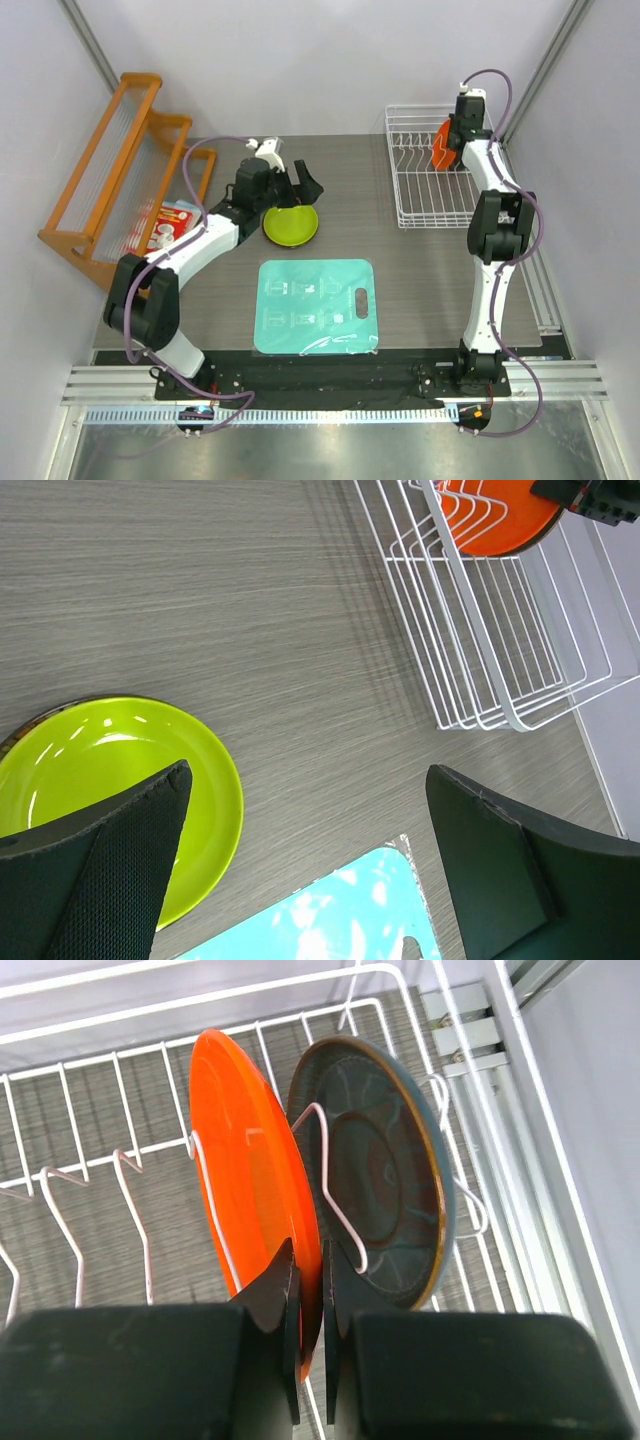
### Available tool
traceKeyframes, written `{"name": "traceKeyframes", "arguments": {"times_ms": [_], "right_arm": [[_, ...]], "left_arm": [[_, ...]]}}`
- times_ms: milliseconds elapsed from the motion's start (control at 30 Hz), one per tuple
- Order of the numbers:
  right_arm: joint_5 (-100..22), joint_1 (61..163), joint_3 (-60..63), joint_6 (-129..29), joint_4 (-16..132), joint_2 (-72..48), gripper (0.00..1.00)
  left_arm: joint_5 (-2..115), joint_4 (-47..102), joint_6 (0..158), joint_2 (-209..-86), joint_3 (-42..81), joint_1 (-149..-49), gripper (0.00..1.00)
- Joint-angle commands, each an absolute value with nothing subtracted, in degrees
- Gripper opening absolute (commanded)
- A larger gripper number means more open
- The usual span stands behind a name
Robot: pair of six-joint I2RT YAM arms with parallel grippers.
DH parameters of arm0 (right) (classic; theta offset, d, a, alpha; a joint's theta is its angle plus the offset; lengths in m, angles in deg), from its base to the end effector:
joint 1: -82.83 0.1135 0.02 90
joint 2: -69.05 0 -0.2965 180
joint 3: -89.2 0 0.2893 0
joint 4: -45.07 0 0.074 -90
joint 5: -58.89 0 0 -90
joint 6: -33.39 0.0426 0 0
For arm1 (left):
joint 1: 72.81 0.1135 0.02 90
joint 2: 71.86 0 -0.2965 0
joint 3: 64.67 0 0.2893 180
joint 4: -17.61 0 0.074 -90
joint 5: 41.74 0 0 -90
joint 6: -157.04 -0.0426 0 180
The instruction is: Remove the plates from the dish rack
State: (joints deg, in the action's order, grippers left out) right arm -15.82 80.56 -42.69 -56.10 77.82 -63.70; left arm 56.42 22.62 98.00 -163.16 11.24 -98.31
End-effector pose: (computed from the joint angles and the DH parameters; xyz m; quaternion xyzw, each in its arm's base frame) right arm 0.6055 -0.0352 0.2632 0.0840 0.8717 -0.1244 0.4664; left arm 0.3716 -0.1839 0.2927 0.0015 0.8201 -0.3207 0.4739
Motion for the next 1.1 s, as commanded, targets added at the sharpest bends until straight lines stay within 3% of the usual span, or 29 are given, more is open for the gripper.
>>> {"name": "traceKeyframes", "arguments": {"times_ms": [0, 233, 300, 600, 800, 1067], "right_arm": [[-8.12, 82.83, -41.26, -58.17, 74.02, -53.40, 0.01], [8.85, 89.24, -36.60, -65.48, 69.97, -43.72, 0.01], [8.89, 89.86, -34.33, -65.58, 70.31, -40.56, 0.01], [-17.72, 90.30, -12.99, -47.93, 73.48, -21.68, 0.01], [-36.17, 91.61, 2.50, -36.25, 67.96, -13.05, 0.01], [-46.93, 94.34, 13.14, -27.00, 57.31, -8.30, 0.01]], "left_arm": [[56.43, 21.50, 96.92, -163.61, 14.88, -99.26, 1.00], [56.95, 23.26, 96.22, -165.90, 19.10, -101.72, 0.99], [58.79, 22.56, 96.92, -166.51, 20.24, -102.08, 0.99], [65.92, 12.03, 103.59, -169.59, 20.51, -102.43, 0.99], [67.15, 6.75, 105.89, -171.17, 18.49, -102.69, 0.99], [66.98, 3.57, 107.82, -172.76, 16.65, -103.57, 1.00]]}}
